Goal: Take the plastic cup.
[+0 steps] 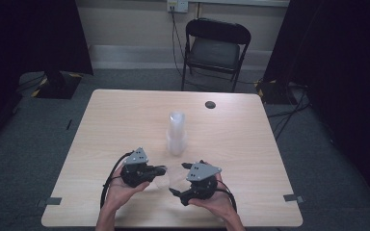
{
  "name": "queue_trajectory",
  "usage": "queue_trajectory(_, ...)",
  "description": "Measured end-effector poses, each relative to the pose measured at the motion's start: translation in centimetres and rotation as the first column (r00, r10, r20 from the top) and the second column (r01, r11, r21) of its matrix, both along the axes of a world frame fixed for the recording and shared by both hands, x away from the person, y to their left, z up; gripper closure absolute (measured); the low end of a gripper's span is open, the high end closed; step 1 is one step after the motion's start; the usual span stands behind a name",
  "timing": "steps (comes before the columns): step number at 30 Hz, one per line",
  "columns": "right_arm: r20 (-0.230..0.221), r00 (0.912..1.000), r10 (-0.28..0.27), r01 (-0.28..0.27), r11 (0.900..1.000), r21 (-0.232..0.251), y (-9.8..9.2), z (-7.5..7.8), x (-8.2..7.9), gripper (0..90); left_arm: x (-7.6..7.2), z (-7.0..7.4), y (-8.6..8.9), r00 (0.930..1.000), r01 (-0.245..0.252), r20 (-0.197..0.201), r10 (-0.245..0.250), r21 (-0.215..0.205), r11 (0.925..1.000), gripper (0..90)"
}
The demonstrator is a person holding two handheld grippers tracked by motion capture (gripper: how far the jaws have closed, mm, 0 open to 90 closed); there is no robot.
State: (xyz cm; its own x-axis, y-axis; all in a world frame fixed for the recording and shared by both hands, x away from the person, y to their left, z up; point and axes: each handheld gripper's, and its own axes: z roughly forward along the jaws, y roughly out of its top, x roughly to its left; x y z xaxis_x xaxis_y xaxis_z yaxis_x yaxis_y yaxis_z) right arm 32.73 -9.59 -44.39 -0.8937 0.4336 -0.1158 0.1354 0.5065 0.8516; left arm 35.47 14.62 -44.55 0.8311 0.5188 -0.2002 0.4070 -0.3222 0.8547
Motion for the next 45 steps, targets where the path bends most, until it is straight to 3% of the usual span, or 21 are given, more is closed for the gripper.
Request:
queue_trajectory(10,0.062,0.9981,0.002,0.003,0.996,-0.086,1.4,-0.4,0.1,12.6,0.2,0.1,-0.7,0.9996,-0.009,-0.025,0.009,-0.009,0.9999,86.7)
queue_trajectory(19,0.076,0.9970,0.012,-0.005,0.996,-0.092,2.2,-0.4,0.3,13.2,0.3,0.3,-1.1,0.9995,-0.006,-0.030,0.006,-0.003,1.0000,86.6)
queue_trajectory(26,0.120,0.9925,0.022,-0.009,0.994,-0.109,2.8,-0.3,0.1,16.8,0.5,0.4,-1.7,0.9991,0.016,-0.040,-0.015,0.007,0.9999,86.0)
queue_trajectory(38,0.182,0.9824,0.041,-0.019,0.993,-0.120,3.1,0.0,-0.5,23.9,0.8,0.1,-2.0,0.9959,0.006,-0.090,-0.004,0.020,0.9998,83.9)
queue_trajectory(45,0.185,0.9821,0.038,-0.017,0.994,-0.112,3.2,0.0,-0.5,26.5,1.0,0.0,-1.8,0.9924,-0.004,-0.123,0.007,0.020,0.9998,83.5)
